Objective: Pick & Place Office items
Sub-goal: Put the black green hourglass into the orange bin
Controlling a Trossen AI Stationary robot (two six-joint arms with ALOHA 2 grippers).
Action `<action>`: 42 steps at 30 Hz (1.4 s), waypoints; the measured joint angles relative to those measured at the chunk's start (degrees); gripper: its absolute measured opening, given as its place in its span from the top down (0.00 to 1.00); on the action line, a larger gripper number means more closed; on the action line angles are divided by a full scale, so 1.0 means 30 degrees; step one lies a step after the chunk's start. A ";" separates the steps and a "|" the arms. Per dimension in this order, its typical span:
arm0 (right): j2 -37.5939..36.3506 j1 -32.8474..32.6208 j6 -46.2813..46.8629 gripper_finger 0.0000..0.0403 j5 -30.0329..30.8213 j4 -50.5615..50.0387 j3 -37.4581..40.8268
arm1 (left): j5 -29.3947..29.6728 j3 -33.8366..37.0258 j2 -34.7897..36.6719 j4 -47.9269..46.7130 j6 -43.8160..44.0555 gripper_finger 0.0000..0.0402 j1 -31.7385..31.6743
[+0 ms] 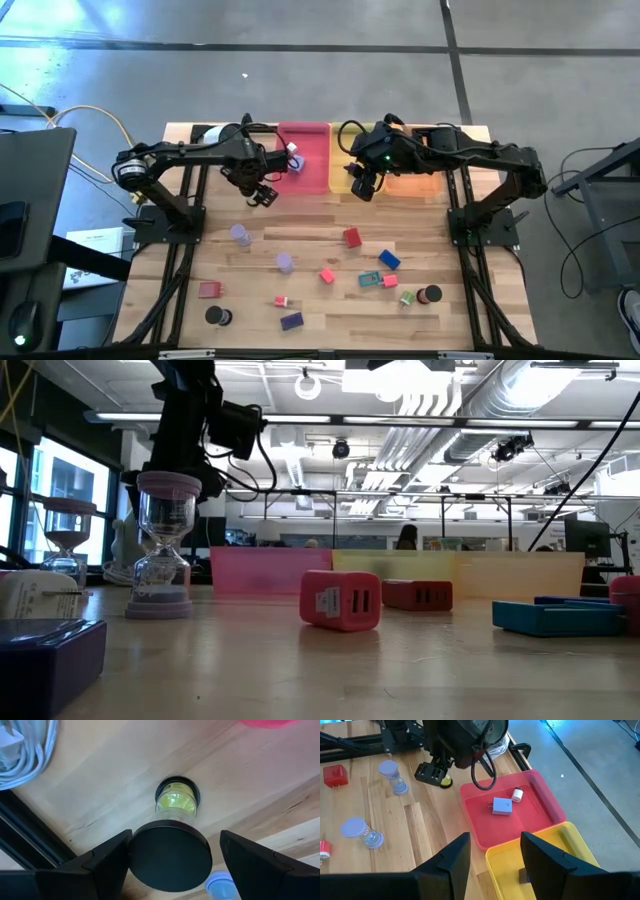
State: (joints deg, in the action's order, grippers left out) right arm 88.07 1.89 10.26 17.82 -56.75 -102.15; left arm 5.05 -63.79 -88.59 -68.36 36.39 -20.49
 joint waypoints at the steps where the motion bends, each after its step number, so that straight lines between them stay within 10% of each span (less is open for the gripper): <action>1: 0.0000 -0.0006 -0.0006 0.60 0.0000 0.0000 0.0000 | -0.0004 0.0039 -0.0054 0.0071 0.0002 0.27 -0.0002; 17: 0.0000 0.0000 -0.0001 0.60 0.0000 0.0146 0.0000 | -0.0157 0.0087 -0.0127 -0.0028 -0.0019 0.50 0.0015; 29: 0.0000 -0.0148 0.0571 0.60 -0.0001 0.0131 0.0000 | -0.0165 0.0066 0.0145 -0.0374 -0.0631 0.49 0.0015; 42: -0.1604 -0.2423 0.4678 0.60 -0.0227 0.0231 0.0007 | -0.2008 -0.0461 0.5108 -0.0773 0.0606 0.49 0.0146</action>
State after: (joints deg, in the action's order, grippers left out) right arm 83.26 -5.38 24.29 17.14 -56.06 -102.13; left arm -0.97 -65.17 -73.26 -70.68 38.21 -20.05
